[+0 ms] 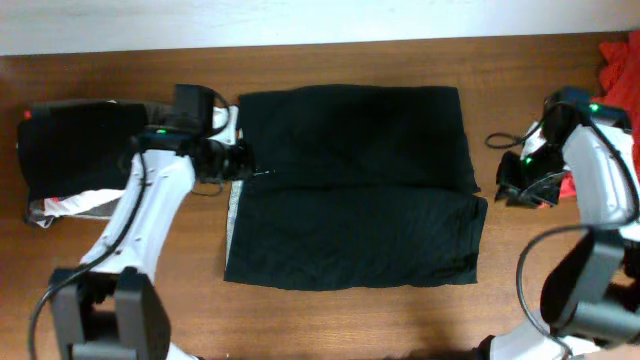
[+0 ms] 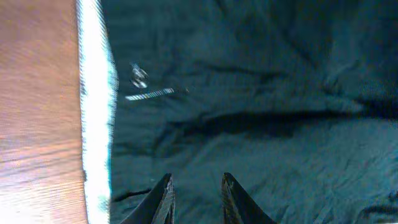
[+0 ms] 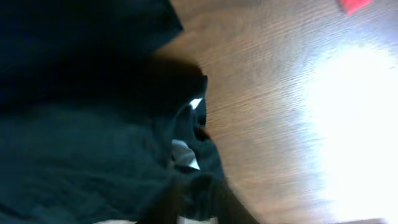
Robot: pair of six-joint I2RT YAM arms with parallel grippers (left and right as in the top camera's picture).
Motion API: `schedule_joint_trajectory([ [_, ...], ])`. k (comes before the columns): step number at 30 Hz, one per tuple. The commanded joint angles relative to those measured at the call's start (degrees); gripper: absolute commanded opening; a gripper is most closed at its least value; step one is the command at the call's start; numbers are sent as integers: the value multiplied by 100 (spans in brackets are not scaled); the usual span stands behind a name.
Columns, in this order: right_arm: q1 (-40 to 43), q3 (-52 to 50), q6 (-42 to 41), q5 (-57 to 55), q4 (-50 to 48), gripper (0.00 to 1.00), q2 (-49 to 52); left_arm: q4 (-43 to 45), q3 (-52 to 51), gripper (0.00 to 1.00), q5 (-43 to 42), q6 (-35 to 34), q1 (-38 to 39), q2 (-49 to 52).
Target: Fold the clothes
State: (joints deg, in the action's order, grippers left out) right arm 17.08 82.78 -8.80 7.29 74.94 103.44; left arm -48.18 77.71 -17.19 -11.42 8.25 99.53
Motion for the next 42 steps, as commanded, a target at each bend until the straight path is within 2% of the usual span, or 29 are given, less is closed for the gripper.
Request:
schedule_joint_trajectory([
  [1,120,-223,-116,-42,15,8,168,-9,-160,25,334,79,170,354],
  [3,258,-378,-116,-50,-66,4,243,-26,-188,25,356,79,210,531],
  [13,999,-1351,-111,874,-918,4,280,-28,-188,22,352,79,210,911],
  [22,1110,-2284,-90,2155,-2188,3,282,-31,-188,23,354,79,210,911],
  [31,1106,-2426,267,2199,-2946,4,282,-31,-188,22,354,76,210,911],
  [42,1106,-2839,254,2081,-3783,4,282,-33,-188,22,354,79,210,911],
])
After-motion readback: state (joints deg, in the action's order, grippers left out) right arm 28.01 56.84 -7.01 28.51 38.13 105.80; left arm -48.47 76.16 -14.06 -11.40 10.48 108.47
